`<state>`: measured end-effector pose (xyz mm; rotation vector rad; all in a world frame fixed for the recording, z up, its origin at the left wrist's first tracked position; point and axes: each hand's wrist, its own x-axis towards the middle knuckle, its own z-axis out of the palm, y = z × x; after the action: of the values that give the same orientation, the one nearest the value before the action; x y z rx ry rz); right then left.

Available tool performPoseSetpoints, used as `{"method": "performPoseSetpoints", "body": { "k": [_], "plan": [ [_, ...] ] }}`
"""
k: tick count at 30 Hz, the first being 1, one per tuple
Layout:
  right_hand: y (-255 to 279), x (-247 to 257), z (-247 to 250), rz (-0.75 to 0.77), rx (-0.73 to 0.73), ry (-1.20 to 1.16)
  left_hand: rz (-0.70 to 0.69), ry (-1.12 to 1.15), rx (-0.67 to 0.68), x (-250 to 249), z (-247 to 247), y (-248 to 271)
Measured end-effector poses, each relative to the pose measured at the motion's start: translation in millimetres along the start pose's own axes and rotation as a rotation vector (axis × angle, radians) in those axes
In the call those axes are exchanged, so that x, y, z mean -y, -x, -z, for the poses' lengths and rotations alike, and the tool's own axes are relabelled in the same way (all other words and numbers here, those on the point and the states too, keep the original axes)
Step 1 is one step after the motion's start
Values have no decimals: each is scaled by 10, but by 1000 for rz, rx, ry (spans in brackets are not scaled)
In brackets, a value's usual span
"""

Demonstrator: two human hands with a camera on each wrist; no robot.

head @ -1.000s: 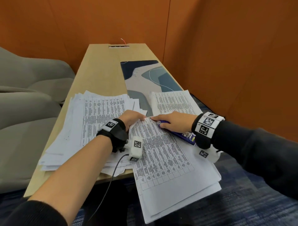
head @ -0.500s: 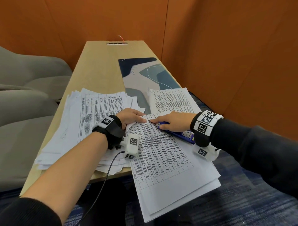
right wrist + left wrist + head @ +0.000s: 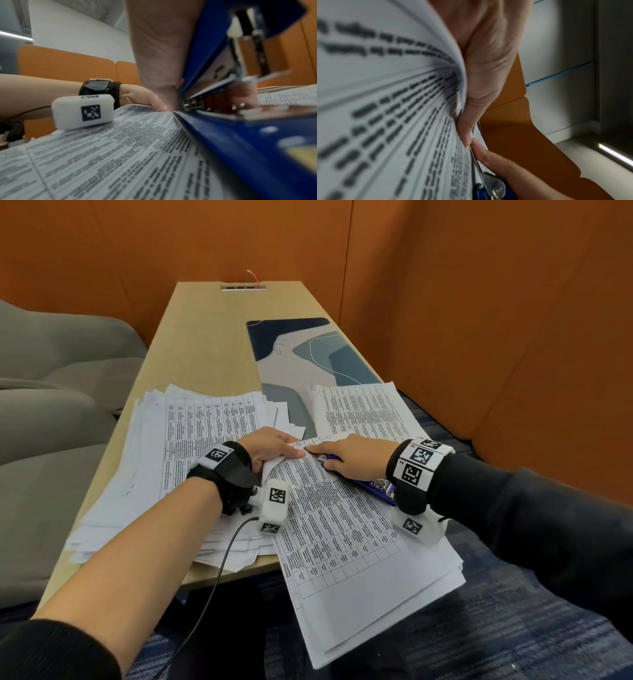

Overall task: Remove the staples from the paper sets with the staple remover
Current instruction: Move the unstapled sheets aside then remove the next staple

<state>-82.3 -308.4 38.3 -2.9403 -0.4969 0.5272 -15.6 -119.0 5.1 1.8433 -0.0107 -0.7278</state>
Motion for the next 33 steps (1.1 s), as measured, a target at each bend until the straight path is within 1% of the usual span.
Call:
{"method": "performPoseSetpoints", "body": {
  "k": [4,7,11,12,13,16,17,20,21,25,27,29,30,31,33],
  "plan": [
    [-67,-12,84,29,38,-106,-19,13,-17,15,14,-5],
    [-60,-95,150,67,100,-259,-31,37,-19,19,11,-5],
    [9,-140,119,58,114,-530,-47,71,-28,22,-12,-6],
    [17,-134,108,55,99,-542,-52,80,-25,25,-18,5],
    [8,-134,106,48,79,-498,-53,90,-14,26,-21,22],
    [-16,-51,120,58,48,-202,-23,99,9,22,-25,56],
    [-18,9,116,49,46,-111,-14,54,-21,9,-35,59],
    [33,230,104,73,36,91,-71,-251,-138,-13,-60,-12],
    [59,293,103,90,23,179,-70,-306,-159,-27,-66,-16],
    [151,456,64,103,-61,596,25,-351,-182,-93,-113,-30],
    [195,511,48,116,-74,760,29,-421,-205,-134,-140,-44],
    [234,528,83,120,-85,804,-7,-493,-212,-179,-137,-54],
    [240,510,125,117,-90,763,-27,-513,-200,-220,-114,-56],
    [253,464,182,101,-97,682,-66,-532,-180,-279,-84,-45],
    [266,288,338,63,-111,431,-172,-549,-115,-459,-12,8]
  ]
}}
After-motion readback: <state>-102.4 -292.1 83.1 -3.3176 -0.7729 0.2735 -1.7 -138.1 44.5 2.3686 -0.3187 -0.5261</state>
